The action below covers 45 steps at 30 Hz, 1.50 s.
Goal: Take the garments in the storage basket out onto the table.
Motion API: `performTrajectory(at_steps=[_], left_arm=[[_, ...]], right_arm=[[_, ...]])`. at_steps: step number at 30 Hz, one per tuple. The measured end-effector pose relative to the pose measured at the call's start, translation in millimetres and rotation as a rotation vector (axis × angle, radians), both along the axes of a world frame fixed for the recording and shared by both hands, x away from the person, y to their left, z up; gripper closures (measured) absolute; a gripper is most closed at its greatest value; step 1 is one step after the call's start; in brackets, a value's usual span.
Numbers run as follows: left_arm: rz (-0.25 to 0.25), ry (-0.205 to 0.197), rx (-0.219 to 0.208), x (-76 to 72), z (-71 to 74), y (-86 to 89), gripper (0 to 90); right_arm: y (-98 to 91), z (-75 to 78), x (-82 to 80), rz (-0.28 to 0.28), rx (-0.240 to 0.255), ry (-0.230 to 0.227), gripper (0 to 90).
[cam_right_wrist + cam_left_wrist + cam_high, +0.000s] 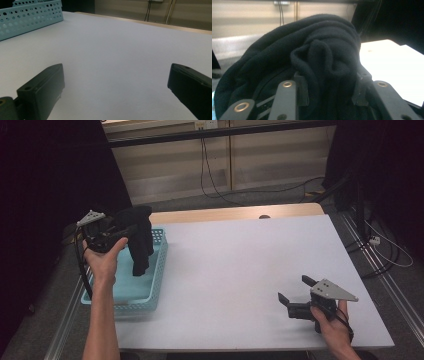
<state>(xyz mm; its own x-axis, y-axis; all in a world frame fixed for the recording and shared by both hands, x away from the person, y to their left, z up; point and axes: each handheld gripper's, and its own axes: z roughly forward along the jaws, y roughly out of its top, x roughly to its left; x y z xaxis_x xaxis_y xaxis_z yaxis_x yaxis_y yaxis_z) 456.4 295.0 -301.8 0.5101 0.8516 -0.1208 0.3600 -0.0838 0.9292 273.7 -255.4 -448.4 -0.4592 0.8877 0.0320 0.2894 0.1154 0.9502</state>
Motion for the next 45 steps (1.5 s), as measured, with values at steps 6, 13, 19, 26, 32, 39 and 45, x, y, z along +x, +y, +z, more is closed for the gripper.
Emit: performTrajectory(at_steps=[6, 13, 19, 26, 32, 39, 45], left_arm=[[-0.006, -0.064, -0.025, -12.9, 14.2, 0.1, 58.1], [0.004, -0.123, -0.060, -24.8, 28.1, 0.5, 58.1], [-0.020, -0.163, -0.063, -32.7, 35.8, -2.5, 58.0], [-0.057, -0.183, -0.085, -38.3, 42.4, -8.1, 58.0], [-0.101, -0.196, -0.084, -44.2, 49.0, -19.7, 58.0], [-0.162, -0.187, -0.101, -44.5, 49.4, -42.0, 58.0], [-0.205, -0.188, -0.101, -46.1, 50.9, -57.0, 58.0]], right_arm=[[0.1, 0.4, -0.6, -0.001, -0.001, -0.001, 0.8], [0.1, 0.0, -0.1, 0.000, 0.000, 0.001, 0.8], [0.3, 0.1, -0.4, 0.000, -0.002, -0.001, 0.8], [0.3, 0.1, -0.4, 0.001, -0.004, -0.003, 0.8], [0.4, -0.1, -0.1, 0.002, -0.003, -0.002, 0.8], [0.5, -0.1, -0.2, 0.004, -0.007, -0.003, 0.8], [0.9, -0.2, -0.2, 0.003, -0.006, -0.001, 0.8]])
